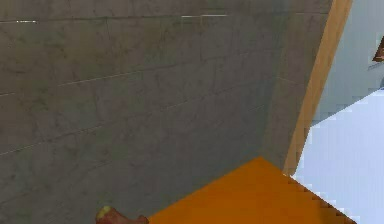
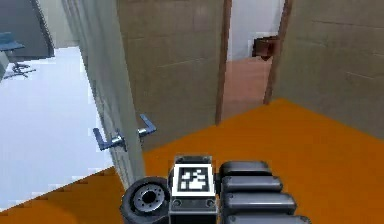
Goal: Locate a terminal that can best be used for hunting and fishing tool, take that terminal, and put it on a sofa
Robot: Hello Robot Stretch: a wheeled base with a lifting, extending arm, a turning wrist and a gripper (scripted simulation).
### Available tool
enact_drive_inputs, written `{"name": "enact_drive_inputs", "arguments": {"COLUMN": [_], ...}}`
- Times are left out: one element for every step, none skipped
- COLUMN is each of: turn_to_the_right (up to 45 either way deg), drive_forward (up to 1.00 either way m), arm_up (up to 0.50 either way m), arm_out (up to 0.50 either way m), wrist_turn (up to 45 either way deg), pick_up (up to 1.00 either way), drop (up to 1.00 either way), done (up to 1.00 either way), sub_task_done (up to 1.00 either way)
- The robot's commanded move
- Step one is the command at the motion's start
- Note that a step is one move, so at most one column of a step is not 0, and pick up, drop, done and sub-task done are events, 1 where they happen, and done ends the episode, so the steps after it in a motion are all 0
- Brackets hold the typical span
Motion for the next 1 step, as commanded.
{"name": "enact_drive_inputs", "arguments": {"turn_to_the_right": [0.0], "drive_forward": [0.1], "arm_up": [0.0], "arm_out": [0.0], "wrist_turn": [0.0], "pick_up": [0.0], "drop": [0.0], "done": [0.0], "sub_task_done": [0.0]}}
